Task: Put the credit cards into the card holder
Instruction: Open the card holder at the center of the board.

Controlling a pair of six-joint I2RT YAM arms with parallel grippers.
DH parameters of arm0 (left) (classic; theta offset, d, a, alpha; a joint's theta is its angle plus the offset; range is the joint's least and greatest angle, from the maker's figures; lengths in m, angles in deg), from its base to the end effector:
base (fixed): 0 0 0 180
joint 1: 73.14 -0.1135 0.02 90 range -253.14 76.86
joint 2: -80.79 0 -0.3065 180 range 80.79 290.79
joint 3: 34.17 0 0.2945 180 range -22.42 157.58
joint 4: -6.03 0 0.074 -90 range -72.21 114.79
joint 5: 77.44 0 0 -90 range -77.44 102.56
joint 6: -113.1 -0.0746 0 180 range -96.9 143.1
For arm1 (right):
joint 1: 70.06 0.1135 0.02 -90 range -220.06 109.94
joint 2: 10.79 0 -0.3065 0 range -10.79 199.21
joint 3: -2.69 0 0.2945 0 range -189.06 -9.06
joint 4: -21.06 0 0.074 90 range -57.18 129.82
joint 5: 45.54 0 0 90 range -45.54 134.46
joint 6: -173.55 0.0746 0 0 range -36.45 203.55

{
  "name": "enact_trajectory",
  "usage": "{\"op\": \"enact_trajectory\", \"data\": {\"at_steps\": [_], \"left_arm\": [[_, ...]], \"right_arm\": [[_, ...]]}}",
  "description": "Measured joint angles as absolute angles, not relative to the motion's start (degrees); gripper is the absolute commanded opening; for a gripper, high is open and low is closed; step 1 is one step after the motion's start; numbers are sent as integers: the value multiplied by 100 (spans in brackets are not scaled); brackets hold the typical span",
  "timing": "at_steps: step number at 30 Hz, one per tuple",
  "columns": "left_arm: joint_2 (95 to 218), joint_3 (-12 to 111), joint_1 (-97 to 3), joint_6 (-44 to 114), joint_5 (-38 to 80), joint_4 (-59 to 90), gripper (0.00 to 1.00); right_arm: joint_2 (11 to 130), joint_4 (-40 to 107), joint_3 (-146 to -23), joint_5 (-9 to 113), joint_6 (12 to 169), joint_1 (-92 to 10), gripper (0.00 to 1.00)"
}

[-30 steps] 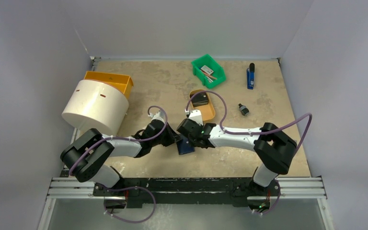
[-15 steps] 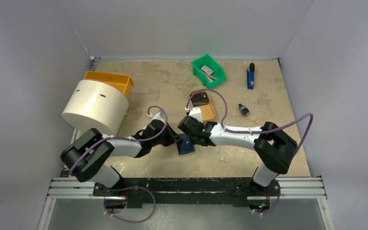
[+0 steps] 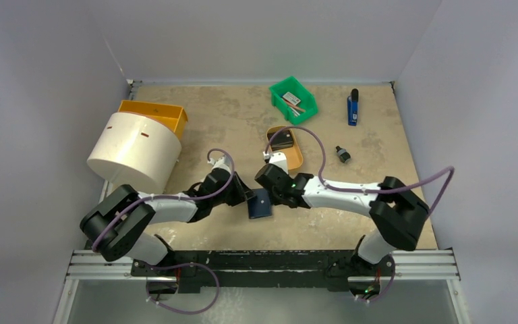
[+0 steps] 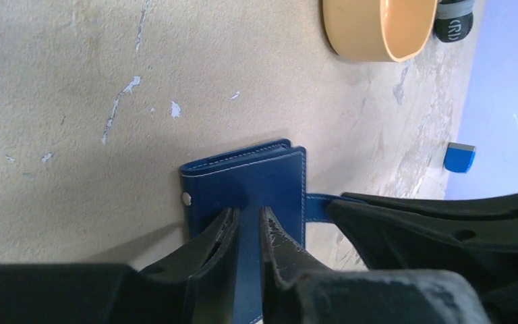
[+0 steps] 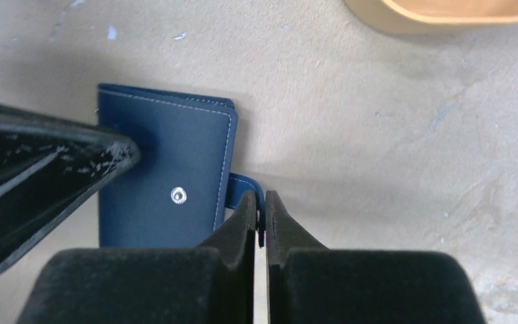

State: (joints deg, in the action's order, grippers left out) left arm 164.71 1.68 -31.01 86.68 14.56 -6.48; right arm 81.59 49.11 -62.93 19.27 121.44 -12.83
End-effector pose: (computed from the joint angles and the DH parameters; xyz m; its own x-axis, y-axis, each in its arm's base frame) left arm 0.2246 -0.2066 0.1128 -0.8111 -0.4731 -0.3438 -0.0786 0.6707 -0.7376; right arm 0.2309 0.3000 0.1715 -0.7349 -0.1148 -0.6684 -0.2240 0.9713 0.0794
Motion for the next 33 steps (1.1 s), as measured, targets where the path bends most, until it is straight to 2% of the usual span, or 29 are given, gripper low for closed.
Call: {"op": "enact_trajectory", "data": {"at_steps": [1, 3, 11, 33], "left_arm": [[16388, 170, -3101, 8609, 1440, -574, 35], [16196, 183, -3101, 8490, 1421, -421, 46], [15863, 257, -3095, 8132, 1491, -56, 67], [15575, 323, -2824, 7907, 1642, -4, 72]], "right_arm": [[8002, 4946, -6234, 1993, 12149, -1283, 0], [7667, 5045, -6192, 2078, 12153, -1283, 0], [6966, 5003, -6063, 2458, 12288, -1287, 0], [6268, 4514, -5517, 2795, 12647, -1287, 0]]}}
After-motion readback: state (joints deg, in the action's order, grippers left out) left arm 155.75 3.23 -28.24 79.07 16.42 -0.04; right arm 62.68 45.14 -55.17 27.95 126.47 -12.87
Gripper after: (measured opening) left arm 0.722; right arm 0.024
